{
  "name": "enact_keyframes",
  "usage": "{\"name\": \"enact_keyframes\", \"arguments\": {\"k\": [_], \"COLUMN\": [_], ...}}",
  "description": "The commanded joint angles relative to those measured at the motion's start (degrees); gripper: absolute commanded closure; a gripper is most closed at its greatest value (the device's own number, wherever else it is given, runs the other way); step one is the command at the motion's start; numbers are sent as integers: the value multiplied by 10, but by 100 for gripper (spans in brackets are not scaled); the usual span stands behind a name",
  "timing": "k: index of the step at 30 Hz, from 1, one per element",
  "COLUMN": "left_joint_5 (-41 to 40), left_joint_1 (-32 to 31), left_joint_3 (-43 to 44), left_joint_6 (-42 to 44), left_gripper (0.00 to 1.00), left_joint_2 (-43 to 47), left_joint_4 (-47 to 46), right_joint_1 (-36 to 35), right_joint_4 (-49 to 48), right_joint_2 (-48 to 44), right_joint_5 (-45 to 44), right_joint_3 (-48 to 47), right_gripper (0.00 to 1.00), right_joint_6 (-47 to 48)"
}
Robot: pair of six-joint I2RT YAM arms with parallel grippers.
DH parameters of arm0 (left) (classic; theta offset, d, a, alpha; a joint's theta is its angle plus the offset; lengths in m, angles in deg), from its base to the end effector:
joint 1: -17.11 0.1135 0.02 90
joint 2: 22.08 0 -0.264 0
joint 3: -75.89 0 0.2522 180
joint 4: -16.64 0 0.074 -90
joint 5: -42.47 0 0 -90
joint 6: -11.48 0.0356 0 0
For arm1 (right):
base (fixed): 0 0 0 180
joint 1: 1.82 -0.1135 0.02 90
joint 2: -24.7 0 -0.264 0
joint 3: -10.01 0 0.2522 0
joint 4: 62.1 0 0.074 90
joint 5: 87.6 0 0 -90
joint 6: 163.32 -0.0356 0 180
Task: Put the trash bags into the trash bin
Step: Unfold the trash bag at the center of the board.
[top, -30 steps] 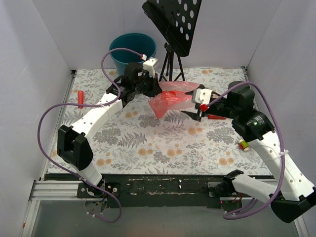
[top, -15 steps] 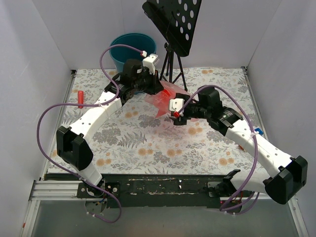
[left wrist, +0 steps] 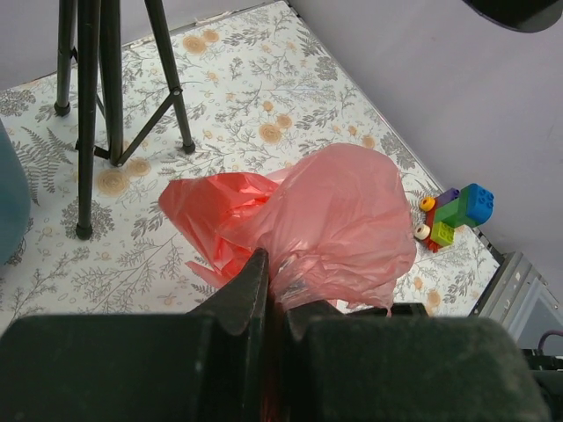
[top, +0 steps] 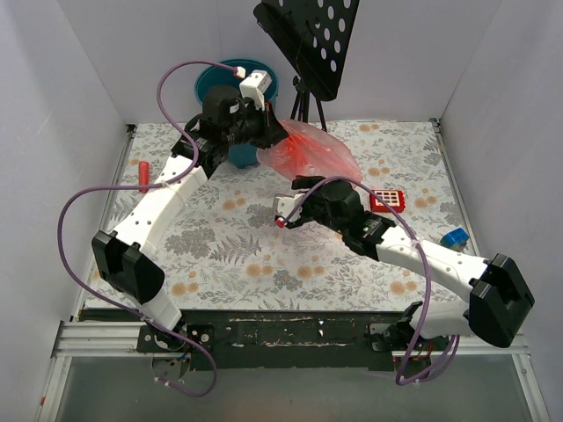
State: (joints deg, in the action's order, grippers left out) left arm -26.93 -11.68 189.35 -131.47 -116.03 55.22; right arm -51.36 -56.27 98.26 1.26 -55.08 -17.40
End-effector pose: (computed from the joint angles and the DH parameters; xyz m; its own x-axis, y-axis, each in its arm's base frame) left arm 0.3247 -0.1927 0.4260 -0.7649 -0.4321 -0.4777 0.2187 0.5234 -0.8236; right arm 0.1958 0.2285 0.3025 0.5299 -0.6548 -0.5389 -0.5520 0.2161 -0.8053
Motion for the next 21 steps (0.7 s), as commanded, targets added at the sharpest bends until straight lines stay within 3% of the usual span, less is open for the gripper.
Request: {"name": "enact_keyframes", "arguments": {"k": [1, 7, 14, 18, 21], "left_joint_5": [4, -7, 17, 16, 7], "left_joint_1": [6, 12, 16, 17, 16], "left_joint_3": [7, -16, -8, -8, -18], "left_joint_6": [-7, 4, 7, 24, 41], "left_gripper": [100, 100, 100, 100, 100], "left_joint_2": [36, 57, 62, 70, 79], "left_joint_4": [2, -1, -4, 2, 5], "right_joint_1": [-4, -9, -9, -5, -5], "right_joint_4": [-107, -54, -78, -85, -48], "right_joint_2": [-5, -44, 24, 44, 26], "right_joint_5": [-85, -70, -112, -122, -105], "right_joint_3": [-29, -59, -45, -45, -38], "right_gripper": [28, 31, 31, 56, 87], "right_joint_6": [27, 15, 13, 2, 12]}}
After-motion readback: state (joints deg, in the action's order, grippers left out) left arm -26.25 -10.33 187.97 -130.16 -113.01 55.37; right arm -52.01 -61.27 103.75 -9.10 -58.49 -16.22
